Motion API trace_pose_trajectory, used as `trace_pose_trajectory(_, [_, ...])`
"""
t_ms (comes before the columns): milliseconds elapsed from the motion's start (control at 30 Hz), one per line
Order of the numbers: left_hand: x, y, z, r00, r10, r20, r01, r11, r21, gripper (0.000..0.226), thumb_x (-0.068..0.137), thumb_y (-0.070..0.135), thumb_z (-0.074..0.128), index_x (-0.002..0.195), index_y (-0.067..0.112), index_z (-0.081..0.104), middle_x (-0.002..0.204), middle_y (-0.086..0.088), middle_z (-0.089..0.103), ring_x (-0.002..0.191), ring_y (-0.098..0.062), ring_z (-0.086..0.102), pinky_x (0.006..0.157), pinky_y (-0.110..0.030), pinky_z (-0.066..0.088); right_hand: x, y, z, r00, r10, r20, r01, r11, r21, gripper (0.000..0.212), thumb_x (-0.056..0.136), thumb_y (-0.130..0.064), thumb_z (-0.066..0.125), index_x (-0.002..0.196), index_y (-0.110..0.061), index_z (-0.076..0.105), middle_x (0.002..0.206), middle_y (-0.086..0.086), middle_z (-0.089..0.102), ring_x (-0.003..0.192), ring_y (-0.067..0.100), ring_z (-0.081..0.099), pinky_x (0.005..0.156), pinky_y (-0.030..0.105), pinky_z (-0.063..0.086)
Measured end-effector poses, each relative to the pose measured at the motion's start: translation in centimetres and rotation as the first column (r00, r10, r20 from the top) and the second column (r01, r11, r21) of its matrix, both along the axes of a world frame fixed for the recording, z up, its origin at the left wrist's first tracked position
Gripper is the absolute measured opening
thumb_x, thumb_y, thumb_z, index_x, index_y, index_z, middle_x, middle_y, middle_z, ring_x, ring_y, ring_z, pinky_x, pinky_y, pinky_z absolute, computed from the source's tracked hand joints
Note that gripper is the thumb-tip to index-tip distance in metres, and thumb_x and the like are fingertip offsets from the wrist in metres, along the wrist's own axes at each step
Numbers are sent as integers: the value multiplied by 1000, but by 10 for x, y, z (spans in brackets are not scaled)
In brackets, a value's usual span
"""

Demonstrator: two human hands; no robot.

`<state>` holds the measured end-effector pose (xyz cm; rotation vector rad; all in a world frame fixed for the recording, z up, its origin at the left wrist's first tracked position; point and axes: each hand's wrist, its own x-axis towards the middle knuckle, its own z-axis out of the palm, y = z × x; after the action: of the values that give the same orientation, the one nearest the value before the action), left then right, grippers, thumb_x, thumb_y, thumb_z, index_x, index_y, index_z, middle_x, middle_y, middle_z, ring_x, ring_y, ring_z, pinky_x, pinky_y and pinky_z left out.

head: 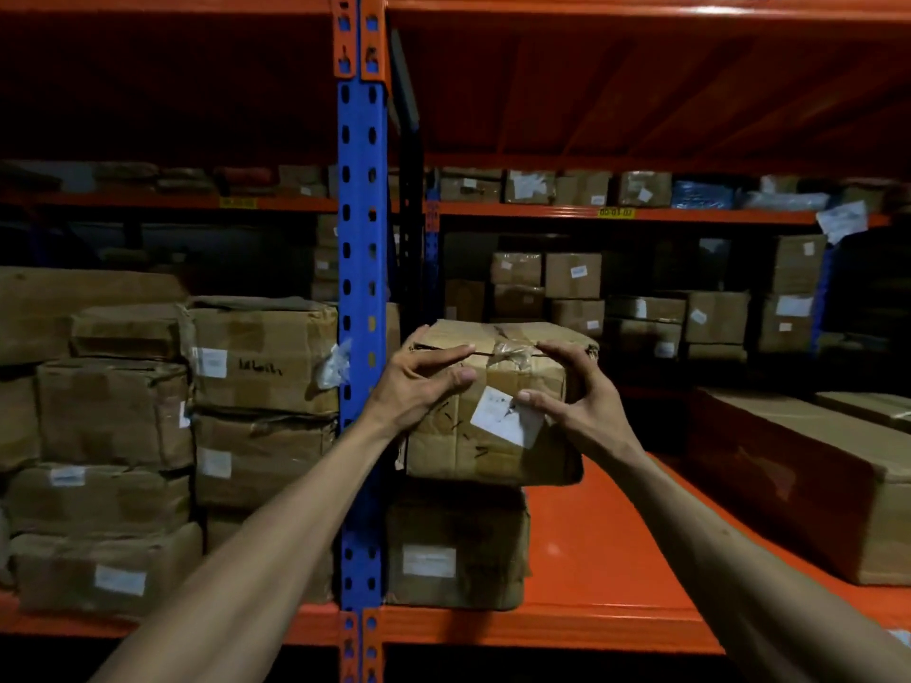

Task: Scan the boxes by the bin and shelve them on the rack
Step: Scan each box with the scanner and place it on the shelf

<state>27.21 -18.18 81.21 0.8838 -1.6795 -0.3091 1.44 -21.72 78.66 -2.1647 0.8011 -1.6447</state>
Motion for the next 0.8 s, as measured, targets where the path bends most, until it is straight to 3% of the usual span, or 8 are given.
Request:
trace_pose_trajectory(167, [12, -55, -27, 998, 22, -56, -21, 999, 30, 41, 75, 44, 78, 114, 35, 74, 139, 4, 60, 150, -7, 20, 124, -43, 22, 16, -54, -12, 1000, 1, -15, -1, 999, 45, 64, 71, -55, 89, 127, -54, 59, 136, -14, 58, 128, 5, 55, 108, 45, 50])
trace_pose_trajectory(300, [24, -75, -42, 996, 19, -84, -11, 996, 93, 39, 77, 37, 79, 116, 30, 74, 143, -4, 57, 148, -19, 31, 120, -44, 32, 34, -82, -38, 999, 30, 17, -31, 997, 66, 63, 74, -48, 90, 129, -49, 60, 138, -10, 57, 127, 7, 56, 106, 44, 51])
trace_pose_trajectory(367, [28, -78, -51, 998, 34, -57, -27, 993, 115, 37, 78, 38, 79, 114, 34, 74, 153, -5, 44, 146, -15, 33, 113, -24, 39, 40, -89, -58, 998, 38, 47, -42, 995, 88, 62, 76, -42, 91, 130, -45, 60, 139, -11, 56, 129, 4, 54, 107, 42, 50])
trace_pose_trajectory(433, [28, -79, -65, 990, 138, -11, -137, 987, 86, 32, 80, 33, 81, 111, 39, 75, 159, 9, 31, 144, -1, 28, 104, -6, 35, 46, -93, -76, 997, 45, 66, -51, 995, 91, 61, 78, -38, 90, 132, -41, 61, 140, -13, 56, 131, 3, 53, 108, 36, 48])
trace_pose_trajectory(533, [26, -82, -85, 938, 332, 100, -321, 940, -115, 35, 88, 23, 74, 120, 36, 70, 156, 11, 38, 151, -14, 17, 121, -36, 22, 56, -94, -86, 997, 58, 54, -60, 997, 39, 63, 80, -40, 89, 136, -40, 59, 140, -24, 54, 133, -5, 48, 104, 15, 44])
trace_pose_trajectory(633, [27, -85, -94, 809, 481, 339, -385, 868, -314, 44, 98, 27, 52, 142, 29, 50, 150, -5, 47, 153, -23, 13, 123, -56, 13, 56, -94, -85, 999, 39, 1, -39, 999, 38, 65, 81, -49, 86, 138, -48, 55, 141, -29, 50, 133, -11, 45, 100, 5, 38])
trace_pose_trajectory(733, [28, -85, -100, 571, 613, 545, -464, 789, -401, 55, 105, 41, 24, 158, 32, 13, 163, -9, 26, 155, -22, 1, 123, -56, -3, 49, -93, -82, 994, 18, -106, -14, 999, 39, 71, 82, -60, 80, 144, -52, 46, 150, -21, 45, 134, -17, 37, 105, 11, 34])
trace_pose_trajectory(800, [30, -83, -108, 435, 669, 602, -489, 737, -466, 60, 106, 46, 15, 160, 25, 0, 167, -10, 11, 154, -22, -7, 121, -55, -11, 47, -90, -81, 985, 21, -171, -14, 999, 47, 77, 83, -65, 75, 150, -49, 40, 156, -12, 41, 134, -15, 37, 112, 22, 38])
